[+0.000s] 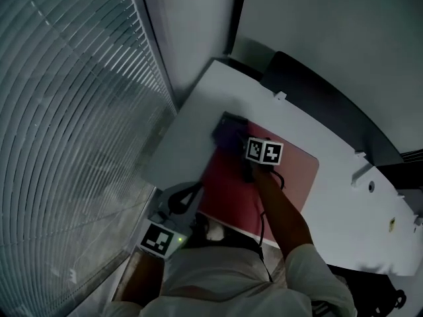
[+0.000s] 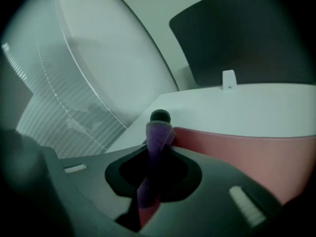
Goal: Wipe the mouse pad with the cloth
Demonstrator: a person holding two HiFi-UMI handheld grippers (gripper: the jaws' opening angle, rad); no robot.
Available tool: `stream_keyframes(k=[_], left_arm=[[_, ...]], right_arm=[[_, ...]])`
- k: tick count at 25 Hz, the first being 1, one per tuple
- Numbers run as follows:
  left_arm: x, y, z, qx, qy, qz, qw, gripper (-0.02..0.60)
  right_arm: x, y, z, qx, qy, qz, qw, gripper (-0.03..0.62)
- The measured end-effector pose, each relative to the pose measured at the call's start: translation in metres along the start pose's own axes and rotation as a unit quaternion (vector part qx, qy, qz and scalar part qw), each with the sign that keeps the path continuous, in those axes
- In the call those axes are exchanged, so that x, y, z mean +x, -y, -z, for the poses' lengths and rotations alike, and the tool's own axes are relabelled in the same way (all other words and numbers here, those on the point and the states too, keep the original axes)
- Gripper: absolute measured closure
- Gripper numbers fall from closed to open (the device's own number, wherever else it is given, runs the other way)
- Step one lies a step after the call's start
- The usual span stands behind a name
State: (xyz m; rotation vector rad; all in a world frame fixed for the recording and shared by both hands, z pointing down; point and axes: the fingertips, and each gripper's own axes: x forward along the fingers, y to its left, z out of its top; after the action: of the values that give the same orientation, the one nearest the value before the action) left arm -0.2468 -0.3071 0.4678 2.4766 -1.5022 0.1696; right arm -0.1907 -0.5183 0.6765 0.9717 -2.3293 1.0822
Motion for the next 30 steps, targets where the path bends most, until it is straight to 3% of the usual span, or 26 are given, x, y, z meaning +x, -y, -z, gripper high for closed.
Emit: stream_keyframes(k=[7, 15, 19, 23, 30], left_arm=[[0.022, 0.036, -0.001, -0.007, -0.008, 0.018, 0.9998, 0.578], [0.049, 0.106, -0.006, 0.002, -0.001, 0.043, 0.9991, 0.578], [0.064, 0.142, -0.003, 0.009, 0.002, 0.050, 0.9987, 0.578], [0.079, 0.182, -0.001, 0.012, 0.009, 0.064, 0.9979, 0.578], [0.100, 0.229, -0.007, 0.023, 0.013, 0.079, 0.9965, 0.578]], right_arm=[[-0.049, 0.065, 0.011, 0.029, -0.001, 0.039, 0.999, 0.546], [-0.133, 0.141, 0.039, 0.040, 0.002, 0.082, 0.996, 0.548], [-0.174, 0.181, 0.049, 0.032, 0.001, 0.100, 0.994, 0.547], [-0.223, 0.233, 0.062, 0.000, 0.006, 0.146, 0.989, 0.546], [-0.294, 0.291, 0.083, 0.034, 0.024, 0.177, 0.983, 0.547]])
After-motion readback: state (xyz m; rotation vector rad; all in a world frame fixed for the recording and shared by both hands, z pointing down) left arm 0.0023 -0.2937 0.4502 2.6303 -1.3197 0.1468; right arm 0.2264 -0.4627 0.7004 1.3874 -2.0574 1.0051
